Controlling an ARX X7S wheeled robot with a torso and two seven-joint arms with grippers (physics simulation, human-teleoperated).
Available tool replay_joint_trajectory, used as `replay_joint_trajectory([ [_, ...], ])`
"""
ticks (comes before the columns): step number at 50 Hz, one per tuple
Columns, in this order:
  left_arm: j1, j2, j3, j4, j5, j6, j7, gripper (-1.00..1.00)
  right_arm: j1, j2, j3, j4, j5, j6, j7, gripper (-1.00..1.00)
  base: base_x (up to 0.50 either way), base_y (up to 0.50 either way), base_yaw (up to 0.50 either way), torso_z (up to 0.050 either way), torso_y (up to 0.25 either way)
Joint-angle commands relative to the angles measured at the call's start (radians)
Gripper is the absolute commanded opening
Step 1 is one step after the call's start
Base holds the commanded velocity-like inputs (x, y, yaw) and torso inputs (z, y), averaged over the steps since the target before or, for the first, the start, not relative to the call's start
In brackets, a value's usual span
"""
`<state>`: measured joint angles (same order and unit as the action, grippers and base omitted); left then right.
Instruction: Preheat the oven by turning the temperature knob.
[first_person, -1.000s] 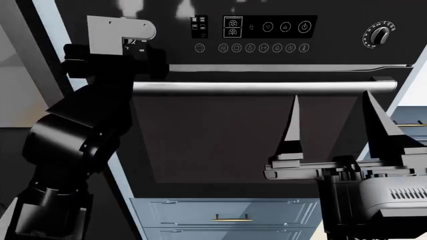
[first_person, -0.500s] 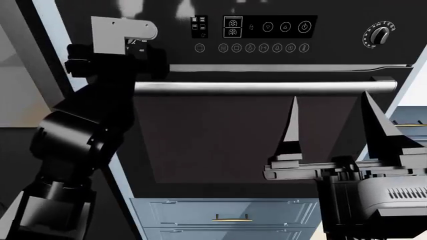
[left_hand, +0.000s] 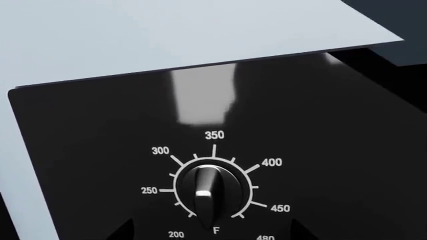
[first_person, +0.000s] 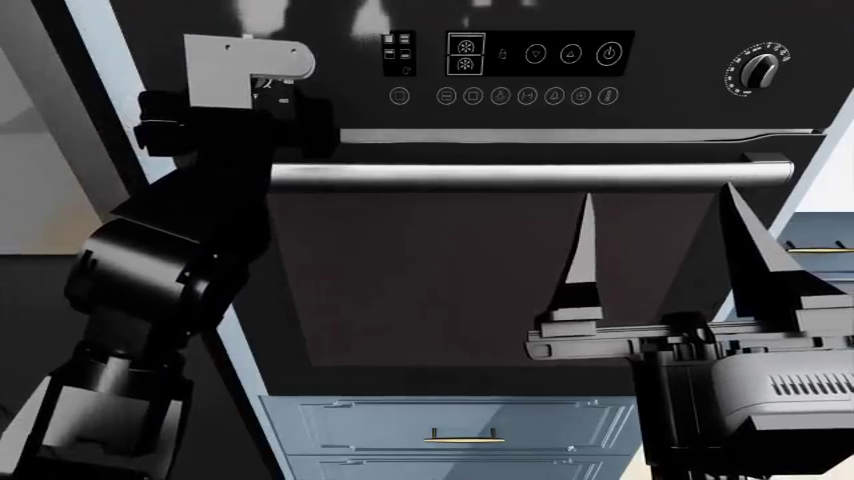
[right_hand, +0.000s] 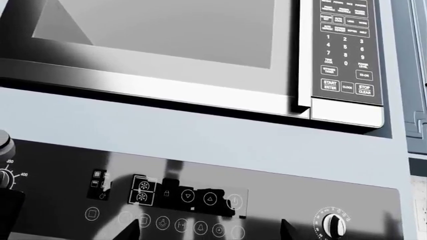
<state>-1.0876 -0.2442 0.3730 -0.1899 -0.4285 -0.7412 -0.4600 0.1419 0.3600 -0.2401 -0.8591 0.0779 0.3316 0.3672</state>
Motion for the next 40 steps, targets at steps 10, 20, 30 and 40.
replay_joint_trajectory([
  [10,-0.023,-0.003,-0.014,0.000,0.006,-0.006,0.005,1.00,0.001,0.005,-0.006,0.003,0.001,-0.001,0.007,1.00,0.00,0.00,0.00,0.000,0.000],
  [20,-0.004,-0.017,-0.024,0.075,-0.017,-0.043,-0.009,1.00,0.002,0.007,-0.008,0.006,0.002,-0.001,0.010,1.00,0.00,0.00,0.00,0.000,0.000],
  [30,0.004,-0.025,-0.022,0.107,-0.026,-0.057,-0.012,1.00,0.001,0.010,-0.009,-0.004,0.005,0.005,0.014,1.00,0.00,0.00,0.00,0.000,0.000],
  [40,-0.010,-0.015,-0.011,0.048,-0.018,-0.028,0.004,1.00,0.002,0.011,-0.016,0.011,0.004,-0.005,0.015,1.00,0.00,0.00,0.00,0.000,0.000],
])
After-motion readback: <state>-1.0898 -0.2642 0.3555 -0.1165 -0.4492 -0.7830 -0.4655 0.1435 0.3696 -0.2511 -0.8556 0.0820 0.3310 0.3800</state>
